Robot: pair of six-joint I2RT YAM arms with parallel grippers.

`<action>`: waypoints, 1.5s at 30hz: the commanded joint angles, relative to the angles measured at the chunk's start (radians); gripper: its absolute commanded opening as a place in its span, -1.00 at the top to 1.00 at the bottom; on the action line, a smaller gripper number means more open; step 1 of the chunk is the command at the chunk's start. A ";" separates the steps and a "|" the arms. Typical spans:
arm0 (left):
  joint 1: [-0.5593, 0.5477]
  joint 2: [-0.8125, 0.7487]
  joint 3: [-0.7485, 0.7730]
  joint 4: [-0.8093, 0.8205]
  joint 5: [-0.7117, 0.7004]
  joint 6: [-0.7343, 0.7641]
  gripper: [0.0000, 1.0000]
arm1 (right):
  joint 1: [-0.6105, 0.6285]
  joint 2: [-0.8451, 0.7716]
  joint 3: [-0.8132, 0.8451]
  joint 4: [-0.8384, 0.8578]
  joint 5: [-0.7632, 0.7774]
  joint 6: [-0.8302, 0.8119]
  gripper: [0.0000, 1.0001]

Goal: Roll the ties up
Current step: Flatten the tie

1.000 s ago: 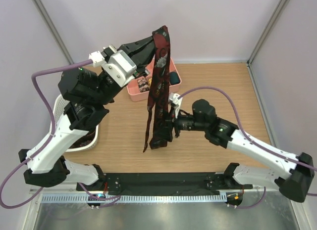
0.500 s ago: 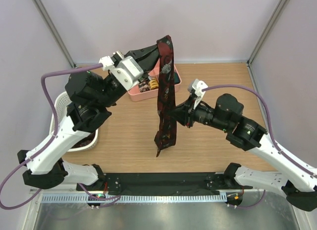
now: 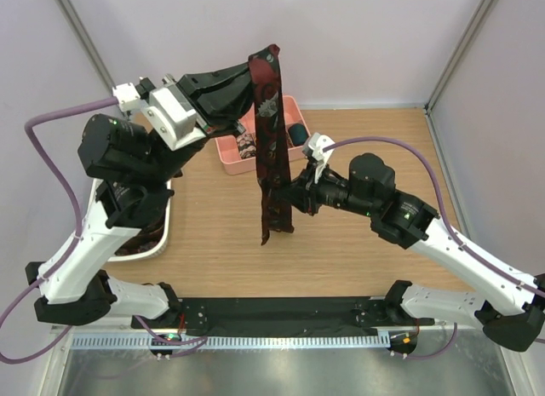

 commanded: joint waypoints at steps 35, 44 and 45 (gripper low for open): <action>0.003 -0.012 0.026 0.077 0.042 -0.056 0.99 | 0.001 -0.080 -0.051 0.017 -0.349 -0.083 -0.99; 0.004 0.000 0.040 0.081 0.032 -0.055 0.99 | 0.001 0.013 -0.018 0.128 -0.404 -0.021 -0.99; 0.004 0.003 0.040 0.081 0.016 -0.049 1.00 | 0.003 0.022 -0.024 0.152 -0.422 0.001 -1.00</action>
